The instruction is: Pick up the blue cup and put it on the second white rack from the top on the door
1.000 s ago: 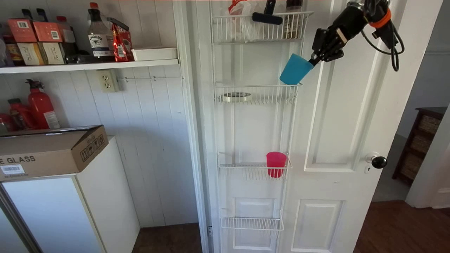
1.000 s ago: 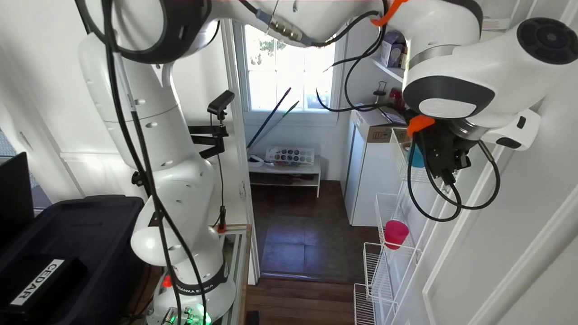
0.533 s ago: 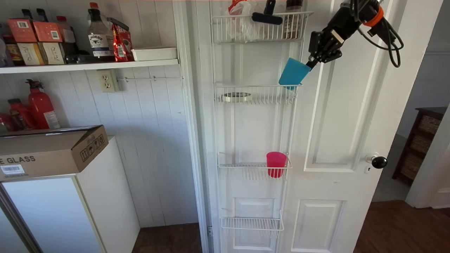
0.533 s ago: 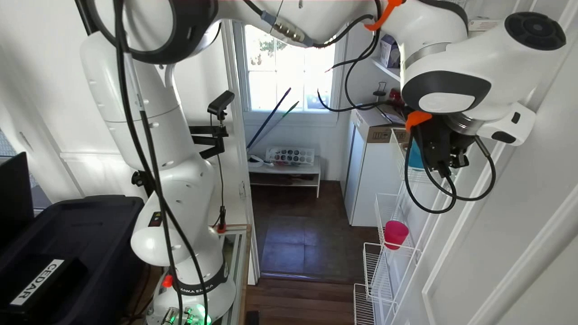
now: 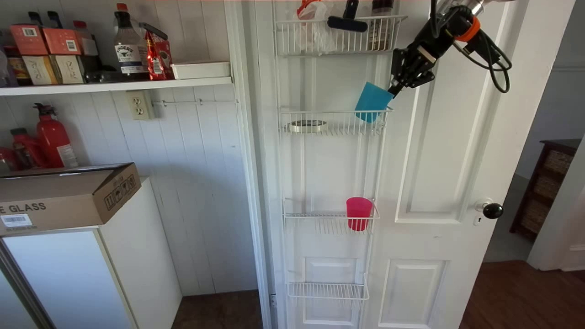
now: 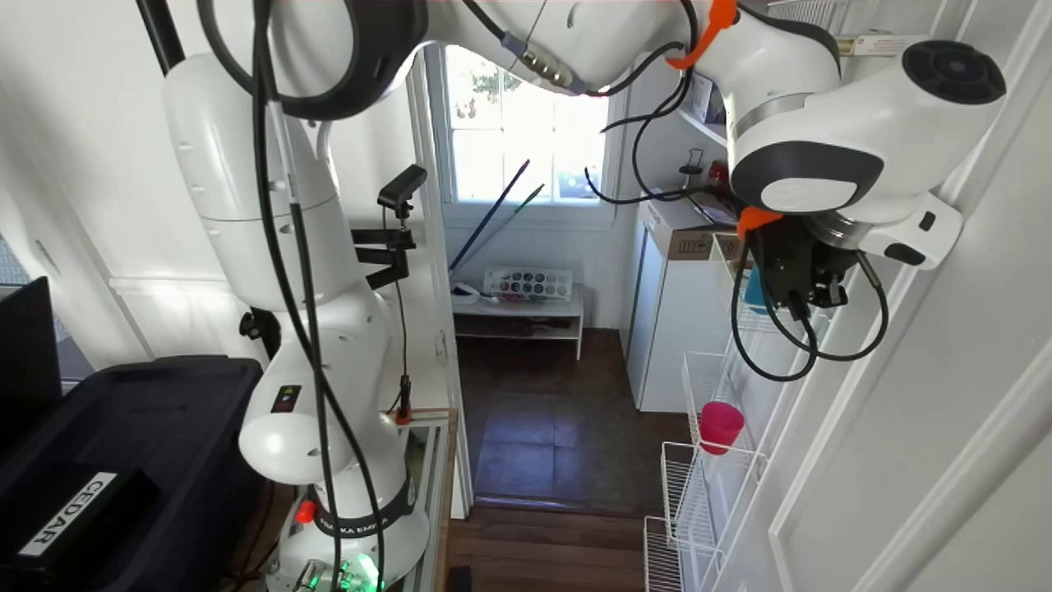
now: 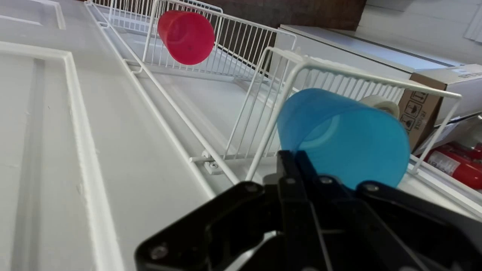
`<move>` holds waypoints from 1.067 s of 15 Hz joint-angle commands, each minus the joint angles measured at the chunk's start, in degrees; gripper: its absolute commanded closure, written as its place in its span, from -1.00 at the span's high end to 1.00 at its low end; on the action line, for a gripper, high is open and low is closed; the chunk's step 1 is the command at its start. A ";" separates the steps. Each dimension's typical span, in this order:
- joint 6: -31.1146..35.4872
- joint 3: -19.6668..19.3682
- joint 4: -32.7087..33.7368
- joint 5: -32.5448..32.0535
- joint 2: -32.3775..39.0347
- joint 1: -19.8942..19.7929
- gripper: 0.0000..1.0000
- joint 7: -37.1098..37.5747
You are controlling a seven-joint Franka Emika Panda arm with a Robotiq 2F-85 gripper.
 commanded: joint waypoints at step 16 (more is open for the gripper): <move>0.72 0.68 2.18 -4.83 1.05 0.04 0.37 7.14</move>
